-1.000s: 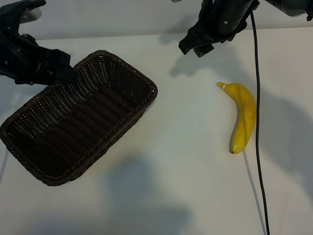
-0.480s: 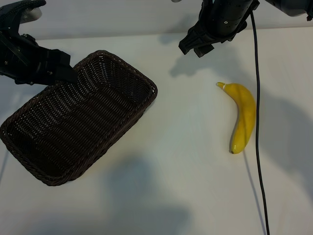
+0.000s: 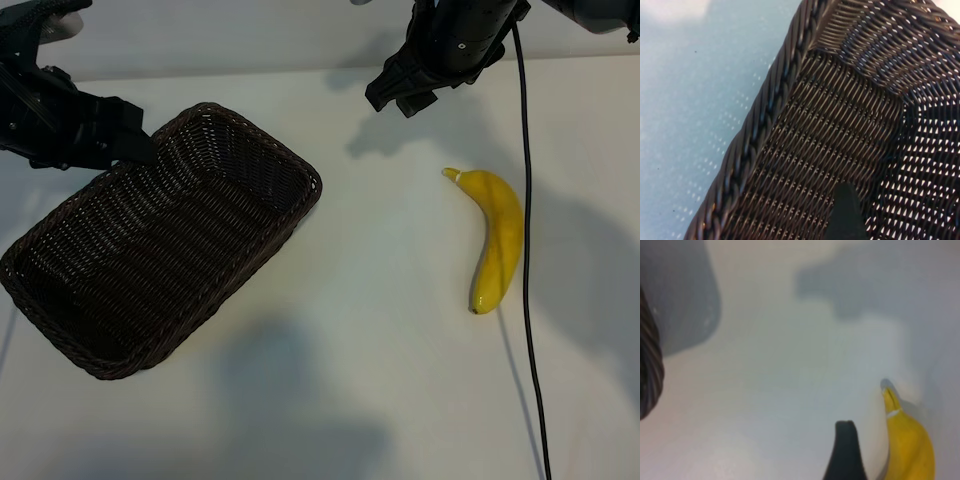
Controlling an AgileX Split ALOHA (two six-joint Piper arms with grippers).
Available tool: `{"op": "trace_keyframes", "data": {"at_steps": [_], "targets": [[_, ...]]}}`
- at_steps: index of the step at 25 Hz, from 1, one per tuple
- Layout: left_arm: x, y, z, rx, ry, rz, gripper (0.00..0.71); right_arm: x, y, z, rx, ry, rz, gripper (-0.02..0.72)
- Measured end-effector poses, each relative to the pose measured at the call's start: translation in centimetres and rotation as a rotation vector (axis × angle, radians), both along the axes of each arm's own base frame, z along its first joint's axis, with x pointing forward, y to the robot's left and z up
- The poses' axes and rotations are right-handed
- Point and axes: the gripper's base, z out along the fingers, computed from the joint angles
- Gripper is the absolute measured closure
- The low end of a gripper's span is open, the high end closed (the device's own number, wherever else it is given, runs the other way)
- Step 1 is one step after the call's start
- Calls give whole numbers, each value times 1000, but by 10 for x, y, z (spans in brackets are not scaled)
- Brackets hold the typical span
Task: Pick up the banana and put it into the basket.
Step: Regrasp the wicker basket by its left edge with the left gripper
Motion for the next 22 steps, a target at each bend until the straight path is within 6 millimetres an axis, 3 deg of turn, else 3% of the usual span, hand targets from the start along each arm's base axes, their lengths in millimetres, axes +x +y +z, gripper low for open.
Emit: {"op": "trace_keyframes", "data": {"at_steps": [9,13,19,22], "targets": [[-8,2,-3,-11,132,90,136,-1,0,0,-4,7,0,144],[-20,8,9,33,140,150,136,-1,-1,-1,-7,14,-1,144],[-67,13,29,24,62,251,136,-1,-1,-1,-8,17,-1,144],[-92,14,23,8,61,300,136,-1,-1,-1,-9,17,-1,144]]}}
